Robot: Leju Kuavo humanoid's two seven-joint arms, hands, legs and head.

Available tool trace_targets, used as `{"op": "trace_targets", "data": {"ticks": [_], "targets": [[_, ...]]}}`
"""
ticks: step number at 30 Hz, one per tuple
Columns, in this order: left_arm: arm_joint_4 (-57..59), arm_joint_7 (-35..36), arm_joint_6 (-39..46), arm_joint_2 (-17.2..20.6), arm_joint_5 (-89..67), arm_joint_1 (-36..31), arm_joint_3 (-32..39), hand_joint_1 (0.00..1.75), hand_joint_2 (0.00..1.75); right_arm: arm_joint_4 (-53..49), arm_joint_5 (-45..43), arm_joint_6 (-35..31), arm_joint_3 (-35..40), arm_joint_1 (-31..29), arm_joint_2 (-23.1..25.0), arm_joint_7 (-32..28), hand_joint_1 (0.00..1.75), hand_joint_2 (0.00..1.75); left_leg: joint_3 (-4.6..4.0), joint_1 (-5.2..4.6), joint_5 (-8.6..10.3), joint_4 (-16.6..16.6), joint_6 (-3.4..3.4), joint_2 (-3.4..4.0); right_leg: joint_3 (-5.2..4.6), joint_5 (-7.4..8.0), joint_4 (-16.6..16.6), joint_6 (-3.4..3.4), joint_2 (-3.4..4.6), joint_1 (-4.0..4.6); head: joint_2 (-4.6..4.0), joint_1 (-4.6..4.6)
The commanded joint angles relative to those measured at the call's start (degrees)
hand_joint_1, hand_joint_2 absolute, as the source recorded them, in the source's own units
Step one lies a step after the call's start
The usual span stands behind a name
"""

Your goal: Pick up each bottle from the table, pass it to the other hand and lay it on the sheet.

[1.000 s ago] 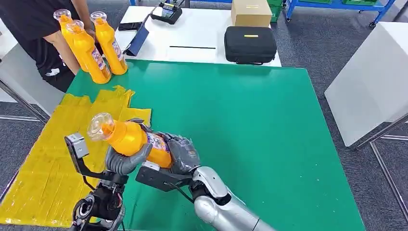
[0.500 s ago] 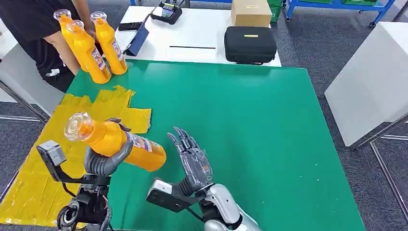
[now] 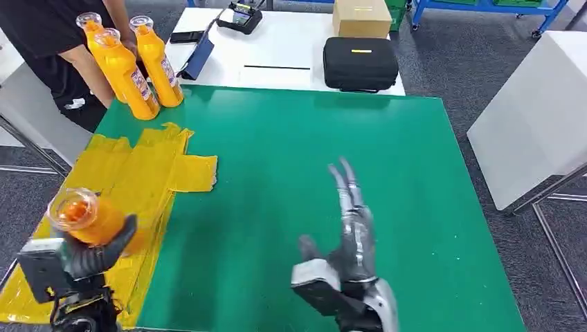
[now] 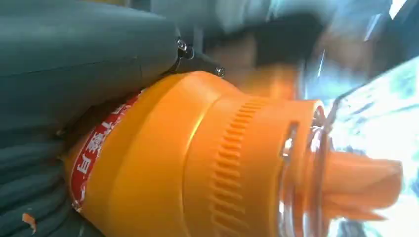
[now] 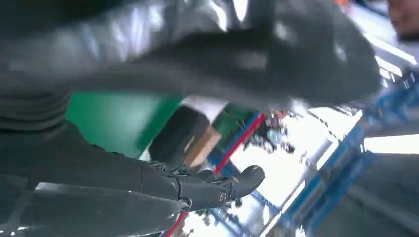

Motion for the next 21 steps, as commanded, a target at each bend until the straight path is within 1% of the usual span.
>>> {"op": "trace_targets", "data": {"ticks": [1,2,3,4,5,6,7,8,9,10,12,13,17,18,19,20,21], "targets": [[7.97,11.26,13.25,-1.80,-56.13,0.26,1.16,1.75,1.75,-4.01,-3.13,-1.11,-0.90,1.41,-3.15,-2.53,0.00,0.00,0.26,-0.03,-0.03,-0.06,-0.07,-0.03,0.27,-0.06,-0.05,-0.06,-0.13,-0.01,0.00,0.02],[8.81,12.83,13.25,-1.58,-59.66,0.26,0.75,1.75,1.75,-3.77,-3.17,-1.01,-0.66,1.09,-3.27,-2.50,0.00,0.00,0.22,-0.06,0.01,-0.11,-0.04,0.01,0.20,-0.01,-0.07,-0.03,-0.06,-0.04,0.00,0.00],[10.02,14.40,13.25,-0.70,-60.67,0.17,-1.10,1.75,1.75,-3.49,-3.47,-0.94,-0.35,0.68,-3.44,-2.41,0.00,0.00,0.33,-0.05,-0.03,-0.11,-0.07,0.08,0.30,-0.03,-0.08,-0.06,-0.03,-0.03,0.00,0.00],[10.84,19.02,13.25,1.79,-65.65,-0.10,-4.16,1.75,1.75,-3.34,-4.69,-0.66,-0.14,0.39,-3.65,-2.47,0.00,0.00,0.30,-0.05,0.00,-0.12,-0.05,0.07,0.28,-0.01,-0.09,-0.04,-0.02,-0.04,0.00,0.00],[10.95,19.98,13.25,2.38,-66.03,-0.20,-4.90,1.75,1.75,-3.29,-5.00,-0.58,-0.12,0.35,-3.68,-2.51,0.00,0.00,0.28,-0.06,0.02,-0.11,-0.04,0.04,0.27,0.00,-0.07,-0.04,-0.03,-0.06,0.00,0.00],[12.11,22.69,13.25,4.53,-66.70,-0.28,-7.61,1.75,1.75,-3.12,-5.55,-0.31,-0.09,0.35,-3.72,-2.45,0.00,0.00,0.35,-0.05,-0.01,-0.11,-0.08,0.03,0.34,-0.03,-0.07,-0.07,-0.09,-0.04,0.00,0.04],[12.81,23.65,13.25,5.34,-66.73,-0.43,-8.54,1.75,1.75,-2.98,-5.84,-0.08,-0.04,0.34,-3.81,-2.42,0.00,0.00,0.27,-0.07,0.03,-0.12,-0.05,0.03,0.24,0.00,-0.06,-0.05,-0.09,-0.06,0.00,0.00],[14.25,24.25,13.25,5.92,-66.60,-0.51,-9.44,1.75,1.75,-2.81,-6.15,0.08,-0.02,0.38,-3.93,-2.40,0.00,0.00,0.37,-0.06,0.02,-0.15,-0.07,0.04,0.33,-0.02,-0.07,-0.08,-0.10,-0.05,0.00,0.02],[15.38,25.69,13.25,7.29,-65.05,-0.42,-11.20,1.75,1.75,-2.60,-6.42,0.06,0.11,0.41,-4.15,-2.48,0.00,0.00,0.33,-0.05,0.03,-0.13,-0.05,0.02,0.30,-0.01,-0.07,-0.06,-0.10,-0.04,0.00,0.02],[16.53,25.24,13.25,7.49,-62.50,-0.18,-11.72,1.75,1.75,-2.64,-6.81,-0.03,0.08,0.70,-4.22,-2.66,0.00,0.00,0.44,-0.05,0.01,-0.17,-0.08,0.04,0.40,-0.03,-0.09,-0.10,-0.10,-0.03,0.00,0.00],[16.79,24.98,13.25,7.47,-62.08,-0.09,-11.69,1.75,1.75,-2.68,-6.82,-0.12,0.03,0.84,-4.21,-2.69,0.00,0.00,0.26,-0.04,0.03,-0.12,-0.02,0.07,0.23,0.02,-0.08,-0.03,-0.02,-0.02,0.00,0.00],[16.79,24.98,13.25,7.47,-62.08,-0.09,-11.69,1.75,1.75,-2.68,-6.82,-0.12,0.03,0.84,-4.21,-2.69,0.00,0.00,0.39,-0.03,-0.01,-0.14,-0.06,0.07,0.35,-0.03,-0.09,-0.07,-0.06,-0.01,0.00,0.00],[19.63,23.98,13.25,7.05,-60.72,0.89,-12.24,1.75,1.75,-2.91,-7.23,0.27,0.18,1.34,-4.42,-2.76,0.00,0.00,0.24,-0.03,0.02,-0.10,-0.01,0.08,0.21,0.01,-0.06,-0.02,-0.01,-0.02,0.00,0.00],[20.55,24.21,13.25,7.11,-60.86,0.79,-12.68,1.75,1.75,-2.88,-7.14,0.42,0.17,1.32,-4.36,-2.88,0.00,0.00,0.40,-0.04,-0.04,-0.13,-0.04,0.12,0.37,-0.05,-0.08,-0.05,-0.01,-0.02,0.00,0.00],[21.17,25.18,13.25,7.27,-60.86,0.65,-13.82,1.75,1.75,-2.91,-7.13,0.67,0.00,1.44,-4.28,-3.01,0.00,0.00,0.30,-0.03,0.00,-0.12,-0.02,0.11,0.27,0.00,-0.09,-0.04,0.02,-0.02,0.00,0.02],[21.17,25.18,13.25,7.27,-60.86,0.65,-13.82,1.75,1.75,-2.91,-7.13,0.67,0.00,1.44,-4.28,-3.01,0.00,0.00,0.42,-0.05,-0.04,-0.14,-0.05,0.13,0.38,-0.04,-0.08,-0.07,0.01,-0.03,0.00,0.00],[21.17,25.18,13.25,7.27,-60.86,0.65,-13.82,1.75,1.75,-2.91,-7.13,0.67,0.00,1.44,-4.28,-3.01,0.00,0.00,0.35,-0.04,-0.02,-0.12,-0.04,0.08,0.33,-0.03,-0.08,-0.06,-0.04,-0.03,0.00,0.00]]}}
